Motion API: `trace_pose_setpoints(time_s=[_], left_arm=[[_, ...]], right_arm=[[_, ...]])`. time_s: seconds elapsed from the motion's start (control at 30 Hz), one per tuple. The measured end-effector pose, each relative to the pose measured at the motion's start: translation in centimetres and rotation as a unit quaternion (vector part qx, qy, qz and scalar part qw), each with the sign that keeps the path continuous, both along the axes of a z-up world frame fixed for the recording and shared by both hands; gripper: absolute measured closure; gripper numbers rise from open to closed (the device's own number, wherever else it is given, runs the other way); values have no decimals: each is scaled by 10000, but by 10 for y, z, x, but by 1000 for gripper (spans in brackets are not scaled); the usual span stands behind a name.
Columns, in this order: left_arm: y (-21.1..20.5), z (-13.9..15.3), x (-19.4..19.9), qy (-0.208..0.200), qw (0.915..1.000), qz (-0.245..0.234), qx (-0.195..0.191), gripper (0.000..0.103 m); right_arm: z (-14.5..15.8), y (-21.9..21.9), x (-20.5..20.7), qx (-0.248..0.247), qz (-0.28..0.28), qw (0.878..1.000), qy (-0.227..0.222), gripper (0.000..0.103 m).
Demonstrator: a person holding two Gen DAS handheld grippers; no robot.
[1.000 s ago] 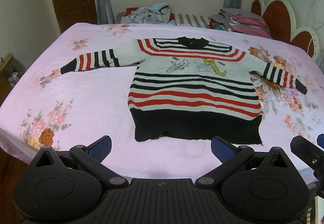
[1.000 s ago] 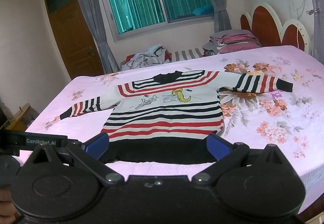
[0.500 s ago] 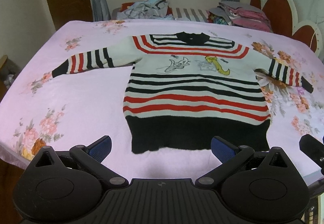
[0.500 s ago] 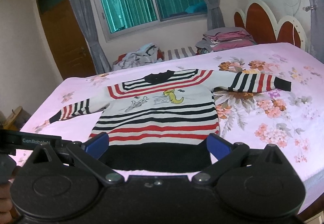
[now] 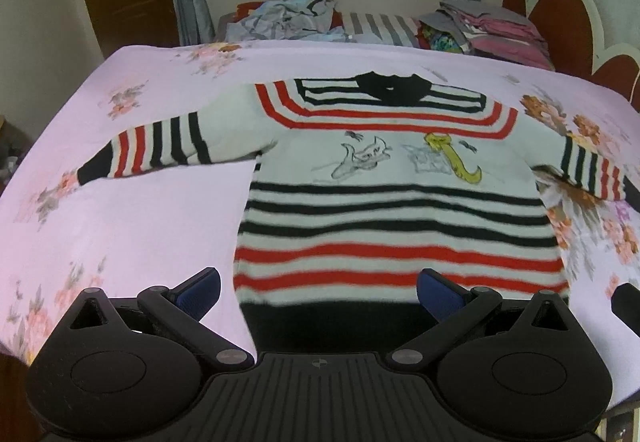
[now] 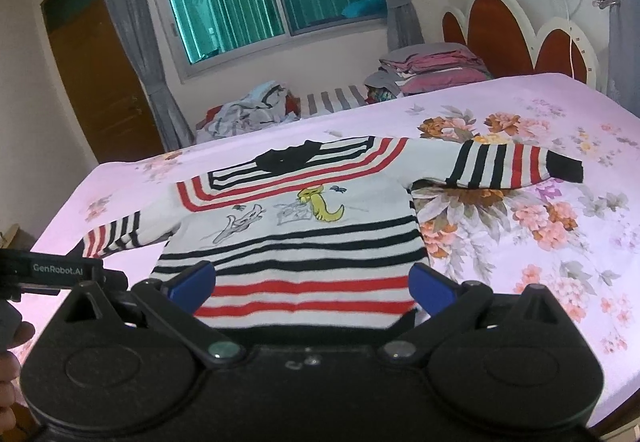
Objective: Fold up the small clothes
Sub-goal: 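Move the right tool toward the black cuff of a striped sleeve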
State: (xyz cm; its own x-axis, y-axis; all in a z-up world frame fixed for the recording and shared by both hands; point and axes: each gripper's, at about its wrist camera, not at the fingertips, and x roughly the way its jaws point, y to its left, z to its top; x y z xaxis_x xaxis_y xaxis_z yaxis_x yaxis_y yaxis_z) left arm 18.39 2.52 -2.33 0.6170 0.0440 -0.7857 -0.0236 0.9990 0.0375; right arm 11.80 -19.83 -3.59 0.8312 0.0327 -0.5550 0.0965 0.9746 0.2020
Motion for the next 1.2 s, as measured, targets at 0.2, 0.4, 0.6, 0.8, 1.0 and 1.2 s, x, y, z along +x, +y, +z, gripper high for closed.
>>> trace_pose_setpoints(time_s=[0.2, 0.4, 0.6, 0.8, 1.0, 1.2], left_arm=[[7, -5, 43, -13, 9999, -123, -25, 0], [14, -10, 79, -225, 9989, -388, 125, 0], [18, -19, 109, -156, 9988, -453, 106, 0], [10, -33, 131, -57, 9990, -449, 63, 0], [-10, -40, 148, -143, 9991, -386, 80, 0], [-40, -47, 174, -115, 9996, -215, 130, 0]], right_arm=[[-2, 2, 36, -23, -292, 9996, 33, 0], [-2, 1, 62, -4, -566, 9984, -13, 1], [-2, -3, 83, -63, -742, 9972, -29, 4], [-9, -18, 107, -102, -781, 9969, 46, 8], [-24, -53, 137, 122, -810, 9964, 232, 20], [-35, -96, 165, 128, -860, 9956, 356, 24]])
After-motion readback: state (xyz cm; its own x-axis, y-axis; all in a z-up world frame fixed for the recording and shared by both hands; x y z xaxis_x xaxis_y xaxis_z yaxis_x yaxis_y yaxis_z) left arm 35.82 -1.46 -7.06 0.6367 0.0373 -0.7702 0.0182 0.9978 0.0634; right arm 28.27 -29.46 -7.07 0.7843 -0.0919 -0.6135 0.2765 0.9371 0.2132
